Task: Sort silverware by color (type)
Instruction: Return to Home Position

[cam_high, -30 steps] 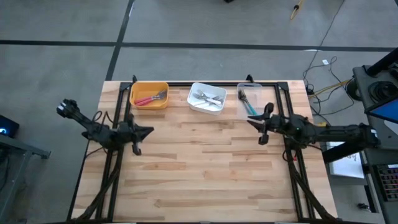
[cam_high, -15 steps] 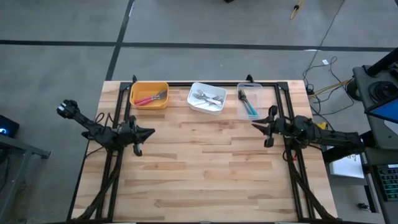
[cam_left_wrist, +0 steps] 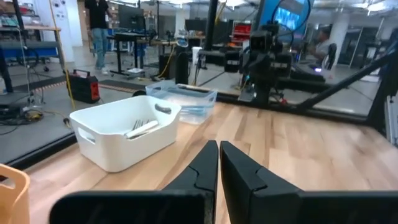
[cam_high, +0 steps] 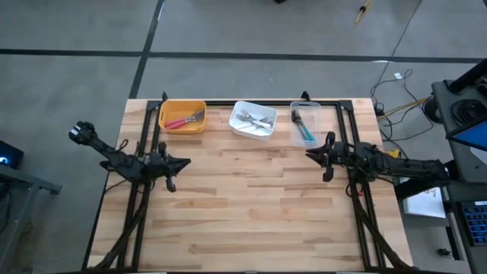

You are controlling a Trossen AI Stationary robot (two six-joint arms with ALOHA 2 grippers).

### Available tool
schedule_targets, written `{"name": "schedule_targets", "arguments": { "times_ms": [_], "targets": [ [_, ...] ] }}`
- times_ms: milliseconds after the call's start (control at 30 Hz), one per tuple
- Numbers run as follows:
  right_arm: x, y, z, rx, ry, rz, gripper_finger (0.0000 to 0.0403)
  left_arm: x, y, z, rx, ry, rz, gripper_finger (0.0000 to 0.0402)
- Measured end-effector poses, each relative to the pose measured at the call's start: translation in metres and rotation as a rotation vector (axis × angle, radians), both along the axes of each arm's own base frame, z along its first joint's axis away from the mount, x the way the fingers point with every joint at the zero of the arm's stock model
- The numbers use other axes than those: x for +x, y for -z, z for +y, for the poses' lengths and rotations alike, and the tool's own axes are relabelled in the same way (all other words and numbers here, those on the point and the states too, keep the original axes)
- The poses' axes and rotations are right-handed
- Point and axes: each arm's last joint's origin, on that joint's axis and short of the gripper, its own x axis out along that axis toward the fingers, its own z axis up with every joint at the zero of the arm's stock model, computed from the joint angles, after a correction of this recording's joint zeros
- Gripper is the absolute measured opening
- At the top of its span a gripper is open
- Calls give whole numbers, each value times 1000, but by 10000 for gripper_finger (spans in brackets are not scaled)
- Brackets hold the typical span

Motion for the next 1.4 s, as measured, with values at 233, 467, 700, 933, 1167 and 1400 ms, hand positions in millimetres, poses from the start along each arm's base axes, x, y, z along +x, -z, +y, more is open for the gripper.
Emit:
{"name": "schedule_targets", "arguments": {
  "times_ms": [233, 467, 700, 933, 1167, 1400],
  "targets": [
    [0, 0, 0, -9, 0, 7, 52, 0, 0, 0, 10, 3, 11, 0],
    [0, 0, 0, -9, 0, 7, 52, 0, 0, 0, 11, 4, 12, 0],
    [0, 1, 0, -9, 0, 7, 52, 1, 0, -1, 12, 4, 14, 0],
    [0, 1, 0, -9, 0, 8, 52, 1, 0, -1, 12, 4, 14, 0],
    [0, 1, 0, -9, 0, 8, 52, 1, 0, -1, 13, 4, 16, 0],
    [0, 1, 0, -9, 0, 8, 52, 1, 0, -1, 14, 4, 17, 0]
  ]
}}
